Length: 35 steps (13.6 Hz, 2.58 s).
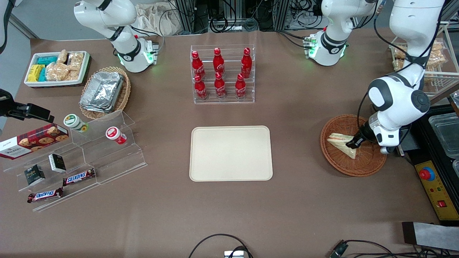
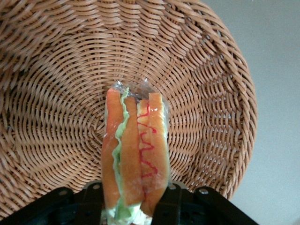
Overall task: Place sandwich from basket to tray
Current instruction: 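Lift the sandwich up out of the basket with the left gripper, then carry the held sandwich over the cream tray with the left gripper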
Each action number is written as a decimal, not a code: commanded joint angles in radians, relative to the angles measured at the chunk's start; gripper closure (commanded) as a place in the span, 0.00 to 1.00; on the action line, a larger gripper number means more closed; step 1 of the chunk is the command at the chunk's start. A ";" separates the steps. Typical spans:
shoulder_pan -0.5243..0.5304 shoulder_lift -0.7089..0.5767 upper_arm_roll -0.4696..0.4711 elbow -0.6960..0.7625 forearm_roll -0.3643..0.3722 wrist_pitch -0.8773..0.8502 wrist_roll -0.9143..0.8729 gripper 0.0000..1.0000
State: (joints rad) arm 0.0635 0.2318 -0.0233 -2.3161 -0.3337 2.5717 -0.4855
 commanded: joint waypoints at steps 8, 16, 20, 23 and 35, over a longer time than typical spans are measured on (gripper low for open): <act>0.004 -0.175 0.040 0.049 0.036 -0.235 0.269 0.67; -0.010 -0.244 -0.021 0.067 0.269 -0.337 0.424 0.66; -0.008 -0.285 -0.127 0.069 0.292 -0.399 0.403 0.66; -0.010 -0.298 -0.202 0.070 0.292 -0.420 0.393 0.66; -0.010 -0.157 -0.555 0.141 0.285 -0.272 0.085 0.66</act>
State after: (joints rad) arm 0.0466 -0.0015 -0.5398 -2.2332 -0.0635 2.2801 -0.3476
